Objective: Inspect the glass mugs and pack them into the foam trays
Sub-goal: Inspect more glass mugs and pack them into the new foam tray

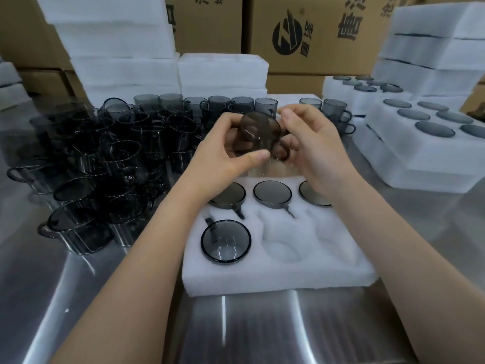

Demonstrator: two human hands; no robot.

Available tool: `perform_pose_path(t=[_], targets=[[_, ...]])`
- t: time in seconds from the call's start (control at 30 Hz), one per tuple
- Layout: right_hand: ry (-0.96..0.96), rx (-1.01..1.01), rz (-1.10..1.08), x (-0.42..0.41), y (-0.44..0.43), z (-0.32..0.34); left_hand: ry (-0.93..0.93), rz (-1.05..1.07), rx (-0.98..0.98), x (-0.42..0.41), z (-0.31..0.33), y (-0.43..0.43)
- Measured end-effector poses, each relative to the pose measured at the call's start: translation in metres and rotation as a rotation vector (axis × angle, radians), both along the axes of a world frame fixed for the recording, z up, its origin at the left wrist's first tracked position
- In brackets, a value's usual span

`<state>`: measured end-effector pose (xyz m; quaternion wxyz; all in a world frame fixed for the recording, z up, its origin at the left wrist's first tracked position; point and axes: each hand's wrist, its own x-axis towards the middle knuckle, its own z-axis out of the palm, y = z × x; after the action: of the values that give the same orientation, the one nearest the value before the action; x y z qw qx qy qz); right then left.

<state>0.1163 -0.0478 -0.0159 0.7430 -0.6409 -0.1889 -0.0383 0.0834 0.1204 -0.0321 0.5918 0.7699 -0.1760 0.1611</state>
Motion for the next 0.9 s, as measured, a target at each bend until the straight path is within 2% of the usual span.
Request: perform_pose_path(t=[0.13, 0.2, 0.47, 0.63, 0.77, 0.9], targets=[[-0.002, -0.218, 0.030, -0.002, -0.001, -0.003, -0.026, 0.048, -0.050, -0.001, 0.001, 0.002], [0.019, -0.238, 0.094, -0.004, -0.001, -0.003, -0.040, 0.080, -0.021, -0.001, 0.002, 0.002], [0.108, -0.056, 0.241, -0.002, -0.004, -0.002, -0.044, 0.182, -0.016, 0.000, 0.005, 0.000], [0.028, 0.052, 0.382, -0.002, -0.005, -0.002, -0.012, 0.163, -0.048, 0.000, 0.009, 0.001], [-0.101, 0.053, 0.333, -0.003, -0.005, -0.001, 0.138, 0.090, -0.123, 0.000, 0.012, 0.001], [-0.247, -0.096, 0.102, -0.004, -0.005, 0.000, 0.279, 0.022, -0.176, 0.000, 0.013, -0.002]])
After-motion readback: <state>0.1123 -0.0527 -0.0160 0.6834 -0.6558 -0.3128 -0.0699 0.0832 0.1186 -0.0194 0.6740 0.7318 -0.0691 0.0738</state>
